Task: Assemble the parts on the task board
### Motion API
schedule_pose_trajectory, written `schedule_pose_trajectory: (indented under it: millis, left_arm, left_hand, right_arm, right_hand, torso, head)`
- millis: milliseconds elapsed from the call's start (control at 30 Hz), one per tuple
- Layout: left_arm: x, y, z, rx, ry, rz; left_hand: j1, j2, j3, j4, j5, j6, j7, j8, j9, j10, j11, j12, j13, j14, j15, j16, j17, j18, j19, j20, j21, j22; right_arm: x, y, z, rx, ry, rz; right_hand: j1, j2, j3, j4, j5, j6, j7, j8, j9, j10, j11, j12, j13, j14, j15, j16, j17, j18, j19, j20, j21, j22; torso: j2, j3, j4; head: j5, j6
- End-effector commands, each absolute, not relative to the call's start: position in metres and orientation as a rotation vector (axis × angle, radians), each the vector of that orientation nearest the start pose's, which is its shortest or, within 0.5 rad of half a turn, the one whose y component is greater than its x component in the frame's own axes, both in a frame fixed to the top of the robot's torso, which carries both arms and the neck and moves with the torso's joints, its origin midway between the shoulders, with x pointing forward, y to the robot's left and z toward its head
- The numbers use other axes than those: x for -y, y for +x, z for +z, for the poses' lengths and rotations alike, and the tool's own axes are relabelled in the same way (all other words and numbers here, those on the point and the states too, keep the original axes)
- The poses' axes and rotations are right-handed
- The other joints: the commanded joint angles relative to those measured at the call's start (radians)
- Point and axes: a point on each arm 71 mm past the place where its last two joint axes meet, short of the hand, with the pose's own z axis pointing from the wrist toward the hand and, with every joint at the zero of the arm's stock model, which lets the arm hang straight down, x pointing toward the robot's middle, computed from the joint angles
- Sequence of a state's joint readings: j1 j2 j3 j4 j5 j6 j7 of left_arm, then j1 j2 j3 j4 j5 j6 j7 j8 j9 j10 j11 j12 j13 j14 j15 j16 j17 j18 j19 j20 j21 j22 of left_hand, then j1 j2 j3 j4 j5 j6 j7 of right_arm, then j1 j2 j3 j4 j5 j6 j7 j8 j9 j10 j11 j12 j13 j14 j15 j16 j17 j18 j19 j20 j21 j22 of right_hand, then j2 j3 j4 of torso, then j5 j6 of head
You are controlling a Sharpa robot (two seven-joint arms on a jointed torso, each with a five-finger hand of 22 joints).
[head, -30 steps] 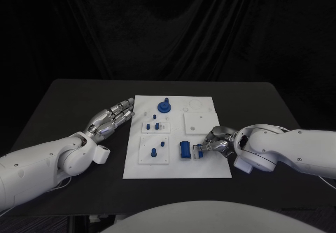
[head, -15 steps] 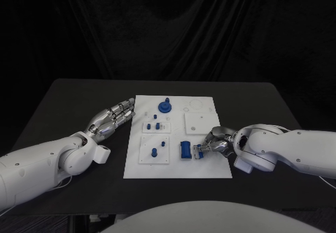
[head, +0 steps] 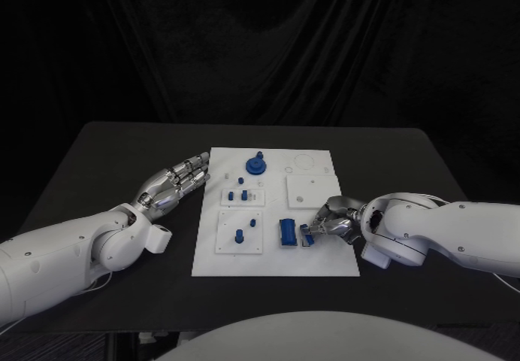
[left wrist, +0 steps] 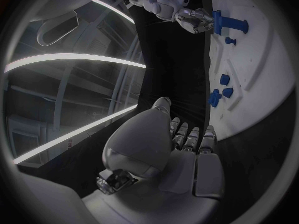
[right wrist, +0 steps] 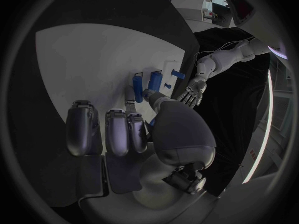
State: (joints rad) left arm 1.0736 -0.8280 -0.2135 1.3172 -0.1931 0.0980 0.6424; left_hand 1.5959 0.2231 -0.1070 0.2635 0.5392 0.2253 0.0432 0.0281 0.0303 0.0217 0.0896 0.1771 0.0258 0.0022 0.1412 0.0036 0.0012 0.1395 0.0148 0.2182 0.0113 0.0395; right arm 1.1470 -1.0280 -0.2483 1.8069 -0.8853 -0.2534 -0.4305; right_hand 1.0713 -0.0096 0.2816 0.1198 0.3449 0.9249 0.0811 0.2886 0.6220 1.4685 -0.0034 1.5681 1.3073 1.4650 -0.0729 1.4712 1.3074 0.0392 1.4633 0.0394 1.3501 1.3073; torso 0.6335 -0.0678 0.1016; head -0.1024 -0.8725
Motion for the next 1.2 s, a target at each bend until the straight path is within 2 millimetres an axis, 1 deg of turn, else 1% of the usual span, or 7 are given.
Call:
schedule_pose_trajectory:
  millis: [33,433,667,733,867,1100,1200]
  left_arm:
    - [-0.241,0.452,-0.291,-1.652,-0.894,-1.764]
    - [-0.241,0.452,-0.291,-1.655,-0.895,-1.764]
    - [-0.242,0.452,-0.291,-1.654,-0.896,-1.763]
    - [-0.242,0.451,-0.291,-1.653,-0.896,-1.763]
    - [-0.243,0.451,-0.291,-1.652,-0.896,-1.761]
    - [-0.244,0.451,-0.29,-1.637,-0.892,-1.758]
    - [-0.244,0.451,-0.289,-1.614,-0.871,-1.755]
  left_hand:
    - [0.011,-0.002,0.007,0.0,-0.006,0.002,0.008,0.007,0.001,0.003,-0.001,0.005,0.001,-0.002,0.002,-0.004,-0.001,0.011,-0.002,0.005,-0.001,-0.001]
    - [0.011,-0.002,0.008,0.0,-0.007,0.008,0.015,0.008,0.002,0.003,-0.003,0.005,0.001,-0.002,0.002,-0.004,-0.001,0.011,-0.002,0.005,-0.001,-0.002]
    - [0.011,-0.002,0.008,0.0,-0.007,0.008,0.015,0.008,0.002,0.003,-0.003,0.005,0.001,-0.002,0.002,-0.004,-0.001,0.011,-0.002,0.005,-0.001,-0.002]
    - [0.011,-0.002,0.009,0.0,-0.007,0.011,0.018,0.009,0.003,0.003,-0.005,0.005,0.001,-0.002,0.002,-0.004,-0.001,0.011,-0.002,0.005,-0.001,-0.002]
    - [0.011,-0.002,0.009,0.0,-0.007,0.012,0.019,0.009,0.003,0.003,-0.005,0.005,0.001,-0.002,0.002,-0.004,-0.001,0.011,-0.002,0.005,-0.001,-0.001]
    - [0.011,-0.003,0.01,-0.001,-0.006,0.014,0.02,0.009,0.003,0.003,-0.005,0.006,0.001,-0.002,0.0,-0.004,-0.001,0.012,-0.002,0.004,-0.001,-0.002]
    - [0.012,-0.005,0.013,-0.001,0.0,0.022,0.023,0.011,0.004,0.005,-0.004,0.012,0.002,-0.002,-0.014,-0.004,-0.001,0.017,-0.002,-0.003,-0.001,-0.002]
  right_arm:
    - [0.231,0.372,-0.284,-2.337,0.523,0.564]
    - [0.23,0.372,-0.284,-2.342,0.521,0.561]
    - [0.233,0.373,-0.28,-2.286,0.489,0.573]
    - [0.235,0.373,-0.279,-2.27,0.473,0.58]
    - [0.237,0.369,-0.278,-2.267,0.431,0.572]
    - [0.244,0.364,-0.277,-2.234,0.404,0.566]
    - [0.249,0.366,-0.272,-2.142,0.402,0.606]
  right_hand:
    - [-0.023,0.001,-0.01,0.02,-0.031,0.004,-0.003,0.008,-0.002,0.102,0.007,0.003,0.263,0.06,0.009,-0.005,0.007,0.017,0.012,0.006,-0.006,0.188]
    - [-0.051,0.002,-0.047,0.057,-0.114,0.013,-0.007,0.022,0.0,0.102,0.004,0.003,0.263,0.059,0.007,-0.007,0.003,0.019,0.009,0.005,-0.015,0.186]
    - [-0.033,0.002,-0.056,0.047,-0.1,0.02,-0.014,0.048,0.017,0.102,-0.003,0.003,0.263,0.06,0.002,-0.006,0.006,0.019,0.009,0.001,-0.016,0.186]
    - [-0.019,0.0,-0.061,0.038,-0.099,0.013,-0.017,0.066,0.031,0.102,-0.005,0.003,0.263,0.06,-0.001,-0.005,0.008,0.019,0.009,-0.001,-0.016,0.186]
    - [0.019,-0.001,-0.102,0.019,-0.134,-0.05,-0.027,0.2,0.146,0.102,-0.016,0.003,0.263,0.06,-0.009,-0.005,0.009,0.019,0.01,-0.01,-0.017,0.186]
    - [0.008,0.005,-0.133,0.042,-0.19,-0.084,-0.029,0.258,0.194,0.102,-0.016,0.003,0.263,0.06,-0.01,-0.007,0.006,0.02,0.009,-0.011,-0.022,0.185]
    - [-0.027,0.011,-0.162,0.09,-0.244,-0.098,-0.029,0.277,0.206,0.102,-0.016,0.003,0.263,0.056,-0.01,-0.016,-0.013,0.026,-0.004,-0.01,-0.051,0.176]
  torso:
    - [0.0,0.0003,-0.0001]
    - [0.0,0.0,-0.0012]
    - [0.0,0.0003,-0.0005]
    - [0.0,0.0004,-0.0004]
    - [0.0,0.0002,-0.0002]
    - [0.0,0.0002,-0.0011]
    - [0.001,0.0004,-0.0015]
  head:
    - [0.0,0.0]
    - [0.003,0.0]
    - [0.004,0.0]
    - [0.005,0.0]
    - [0.006,0.0]
    - [0.011,0.0]
    - [0.016,0.0]
